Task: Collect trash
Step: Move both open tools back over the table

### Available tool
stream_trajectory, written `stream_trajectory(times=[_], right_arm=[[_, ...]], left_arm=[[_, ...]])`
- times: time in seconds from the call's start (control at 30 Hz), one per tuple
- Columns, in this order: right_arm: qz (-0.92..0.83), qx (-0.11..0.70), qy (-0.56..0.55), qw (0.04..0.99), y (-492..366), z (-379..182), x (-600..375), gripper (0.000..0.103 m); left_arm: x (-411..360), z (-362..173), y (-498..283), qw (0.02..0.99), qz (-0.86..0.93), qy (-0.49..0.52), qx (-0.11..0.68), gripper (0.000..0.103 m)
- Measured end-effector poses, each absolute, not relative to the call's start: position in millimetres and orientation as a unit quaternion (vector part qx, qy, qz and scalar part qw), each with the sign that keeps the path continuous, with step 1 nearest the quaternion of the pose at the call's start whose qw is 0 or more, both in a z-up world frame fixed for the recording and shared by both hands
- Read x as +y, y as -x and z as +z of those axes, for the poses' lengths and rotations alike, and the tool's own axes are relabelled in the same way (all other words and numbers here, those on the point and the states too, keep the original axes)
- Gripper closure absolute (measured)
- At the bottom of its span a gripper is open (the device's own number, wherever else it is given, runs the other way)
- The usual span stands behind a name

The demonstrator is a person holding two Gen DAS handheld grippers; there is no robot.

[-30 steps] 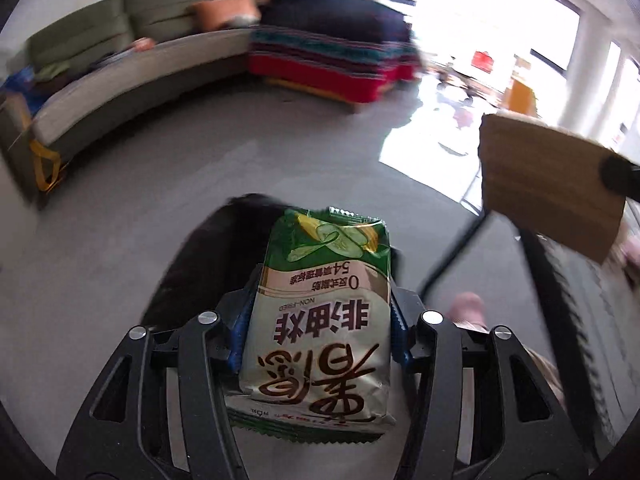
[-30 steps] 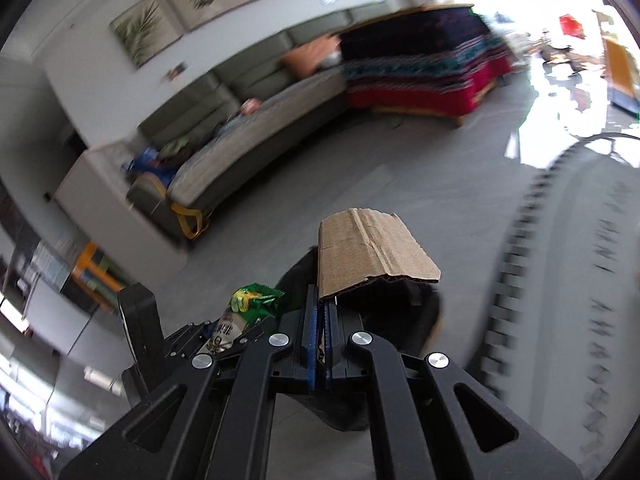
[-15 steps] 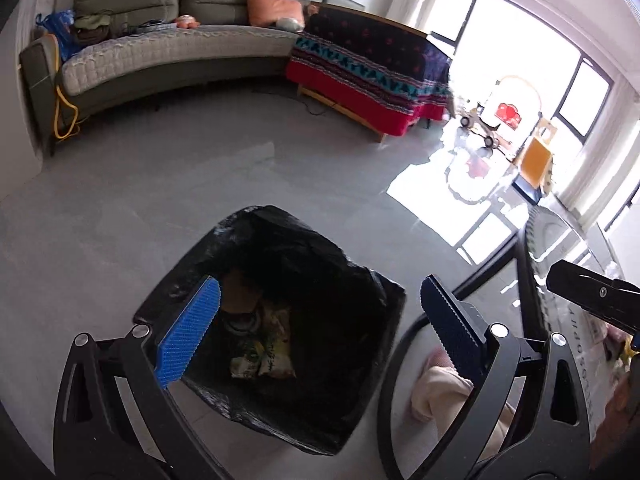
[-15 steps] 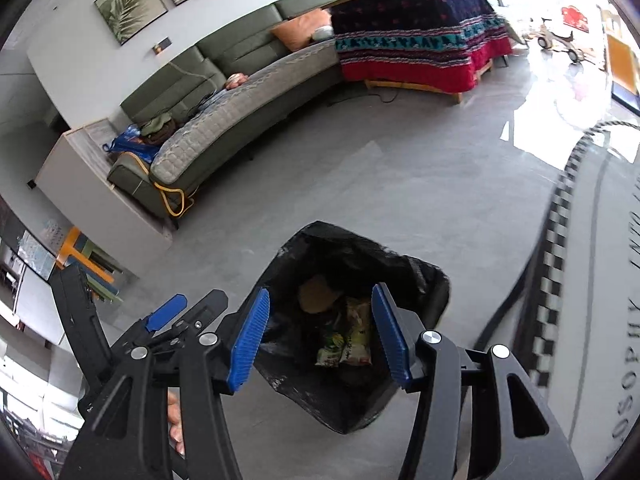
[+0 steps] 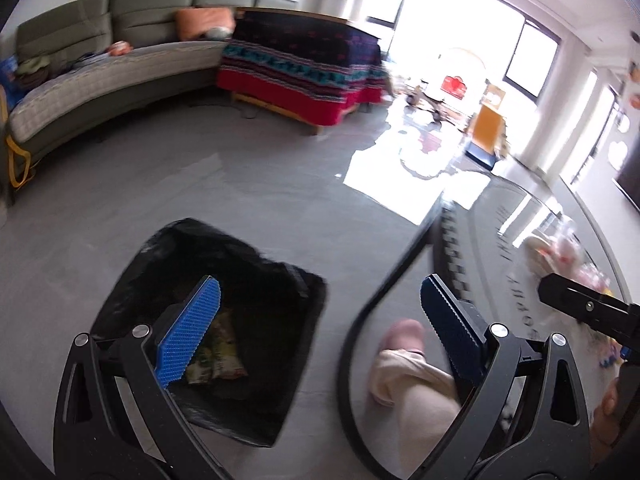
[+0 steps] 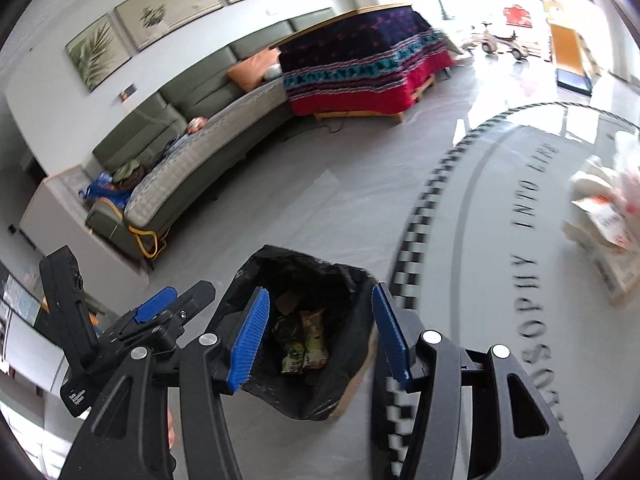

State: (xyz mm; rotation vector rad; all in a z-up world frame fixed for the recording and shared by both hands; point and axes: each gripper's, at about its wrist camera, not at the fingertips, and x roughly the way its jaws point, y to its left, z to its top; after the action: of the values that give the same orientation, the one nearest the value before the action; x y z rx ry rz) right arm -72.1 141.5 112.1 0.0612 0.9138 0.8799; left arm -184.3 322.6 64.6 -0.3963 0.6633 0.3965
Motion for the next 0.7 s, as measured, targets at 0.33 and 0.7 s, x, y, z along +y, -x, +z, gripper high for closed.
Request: stream_trajectory(times=[0.33, 0.7], right_arm=[[0.312, 0.4, -0.06, 0.86, 47, 121, 18, 0.048], [0.19, 0.386, -0.086, 0.898, 37, 116, -118, 0.048]], left_arm=[[228, 73, 124, 0.925, 0.081, 0.144, 0.343, 0.006], [108, 76, 62, 0.925, -0.045, 0.102, 0.364, 0.006]])
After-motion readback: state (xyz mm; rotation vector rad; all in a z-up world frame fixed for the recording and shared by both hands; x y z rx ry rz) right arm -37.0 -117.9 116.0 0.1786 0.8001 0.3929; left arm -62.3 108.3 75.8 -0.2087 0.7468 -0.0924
